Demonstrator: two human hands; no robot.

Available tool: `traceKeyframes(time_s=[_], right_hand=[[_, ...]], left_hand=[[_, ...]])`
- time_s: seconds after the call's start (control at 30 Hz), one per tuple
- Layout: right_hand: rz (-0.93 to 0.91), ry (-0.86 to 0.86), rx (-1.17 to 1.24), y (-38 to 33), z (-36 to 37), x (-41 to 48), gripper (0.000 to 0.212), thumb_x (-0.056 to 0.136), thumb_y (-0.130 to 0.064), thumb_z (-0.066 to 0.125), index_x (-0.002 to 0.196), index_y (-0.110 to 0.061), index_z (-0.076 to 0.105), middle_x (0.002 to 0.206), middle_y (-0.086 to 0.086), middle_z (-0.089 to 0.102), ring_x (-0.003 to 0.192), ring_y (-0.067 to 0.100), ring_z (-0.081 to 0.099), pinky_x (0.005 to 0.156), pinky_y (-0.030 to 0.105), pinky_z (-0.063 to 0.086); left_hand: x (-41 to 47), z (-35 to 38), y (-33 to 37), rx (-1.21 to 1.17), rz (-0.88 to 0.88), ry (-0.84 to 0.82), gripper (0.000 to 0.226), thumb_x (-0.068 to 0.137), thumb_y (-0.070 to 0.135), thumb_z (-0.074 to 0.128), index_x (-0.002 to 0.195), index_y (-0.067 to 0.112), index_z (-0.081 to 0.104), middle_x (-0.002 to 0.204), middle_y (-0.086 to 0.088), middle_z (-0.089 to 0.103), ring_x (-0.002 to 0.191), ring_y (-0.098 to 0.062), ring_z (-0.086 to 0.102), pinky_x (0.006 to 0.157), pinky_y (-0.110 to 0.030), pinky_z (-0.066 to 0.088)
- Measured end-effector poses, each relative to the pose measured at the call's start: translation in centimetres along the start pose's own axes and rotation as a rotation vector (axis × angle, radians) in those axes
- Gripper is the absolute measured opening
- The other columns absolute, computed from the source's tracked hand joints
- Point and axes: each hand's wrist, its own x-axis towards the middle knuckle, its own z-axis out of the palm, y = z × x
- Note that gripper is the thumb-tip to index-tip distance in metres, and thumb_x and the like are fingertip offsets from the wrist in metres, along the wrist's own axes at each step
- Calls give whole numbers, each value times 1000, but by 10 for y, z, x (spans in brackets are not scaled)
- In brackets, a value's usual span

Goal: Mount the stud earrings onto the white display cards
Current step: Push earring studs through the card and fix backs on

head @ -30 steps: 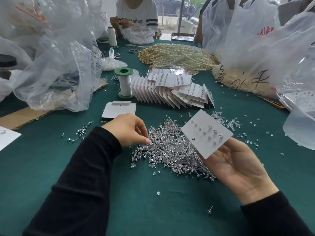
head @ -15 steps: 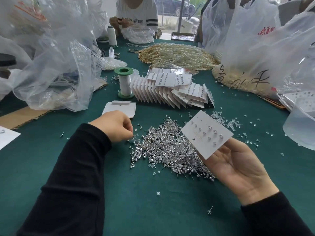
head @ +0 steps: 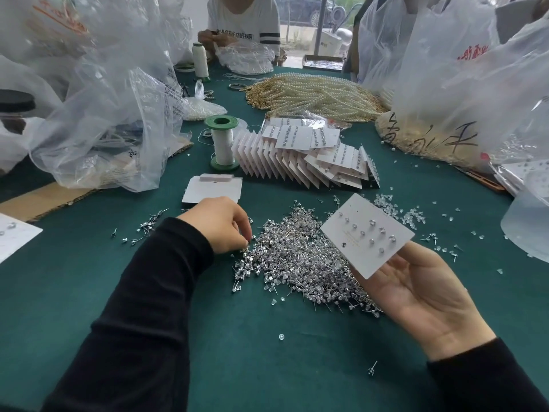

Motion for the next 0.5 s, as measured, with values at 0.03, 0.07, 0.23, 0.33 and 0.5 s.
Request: traceKeyframes(time_s=[0.03, 0.07, 0.23, 0.33, 0.5], right_hand=[[-2, -3, -4, 0, 1, 0, 71, 10, -1, 92, 78, 5, 73, 95, 20, 71, 85, 30, 70, 65, 38, 59], [-3, -4, -3, 0, 1, -1, 71, 10, -1, 92, 78, 5, 73, 94, 20, 71, 84, 30, 70, 65, 38, 59], [-3, 1, 6, 0, -2, 0, 70, 11, -1, 92, 78, 5, 74, 96, 20, 71, 86, 30, 70, 69, 40, 58], [1, 9, -6, -1, -2, 1, 71, 10, -2, 92, 78, 5, 74, 95, 20, 71, 86, 30, 70, 69, 40, 58], [5, -3, -9, 1, -2, 2, 72, 11, -2, 92, 80, 5, 73, 96, 21, 71, 86, 30, 70, 64, 38, 59]], left_hand=[[0, 0, 0, 22, -3, 12, 17, 76, 11, 65, 68, 26, 65, 63, 11, 57, 60, -1, 50, 52, -13, 36], [0, 0, 0, 44, -10, 23, 18, 76, 10, 64, 66, 25, 65, 61, 12, 56, 60, -1, 49, 51, -13, 35], [2, -8, -13, 31, -134, 80, 13, 80, 6, 63, 74, 17, 67, 68, 4, 62, 63, -17, 63, 58, -20, 49], [-8, -11, -15, -155, -104, -1, 23, 71, 22, 77, 89, 25, 63, 81, 5, 61, 48, -11, 62, 46, -14, 48], [-10, 2, -9, 62, 16, -17, 16, 72, 20, 75, 77, 28, 62, 79, 6, 57, 54, 0, 49, 55, -15, 41]])
